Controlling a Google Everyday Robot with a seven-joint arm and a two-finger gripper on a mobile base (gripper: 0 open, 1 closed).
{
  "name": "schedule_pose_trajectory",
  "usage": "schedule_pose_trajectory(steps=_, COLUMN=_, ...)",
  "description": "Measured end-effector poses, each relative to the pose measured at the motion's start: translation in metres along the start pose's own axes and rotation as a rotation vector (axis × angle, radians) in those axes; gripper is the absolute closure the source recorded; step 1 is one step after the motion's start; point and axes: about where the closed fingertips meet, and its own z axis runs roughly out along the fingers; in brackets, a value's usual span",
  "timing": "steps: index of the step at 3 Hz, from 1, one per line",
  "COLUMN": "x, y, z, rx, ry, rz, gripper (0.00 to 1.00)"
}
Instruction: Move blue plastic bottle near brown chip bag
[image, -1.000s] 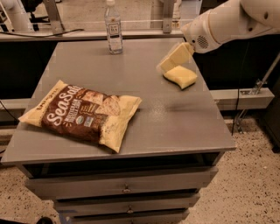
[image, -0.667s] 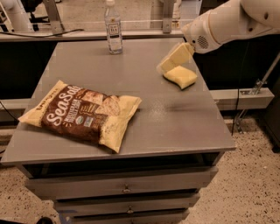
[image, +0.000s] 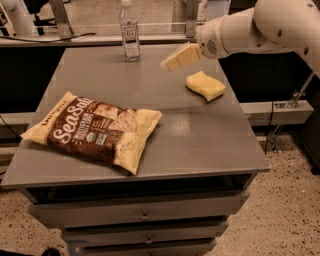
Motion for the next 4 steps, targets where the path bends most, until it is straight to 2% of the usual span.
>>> schedule_pose_trajectory(steps=1, x=-0.018, y=-0.035, z=0.047, rx=0.048, ry=-0.146, rz=0.098, gripper=0.00)
schedule_pose_trajectory(steps=2, x=-0.043, y=-0.065, z=0.088, rx=0.077, ry=-0.246, rz=0.138, gripper=0.00)
schedule_pose_trajectory(steps=3, x=-0.066, y=-0.084, z=0.128, rx=0.086, ry=-0.283, rz=0.134, gripper=0.00)
schedule_pose_trajectory(steps=4, x=-0.080, y=-0.091, z=0.164, rx=0.078, ry=-0.290, rz=0.121, gripper=0.00)
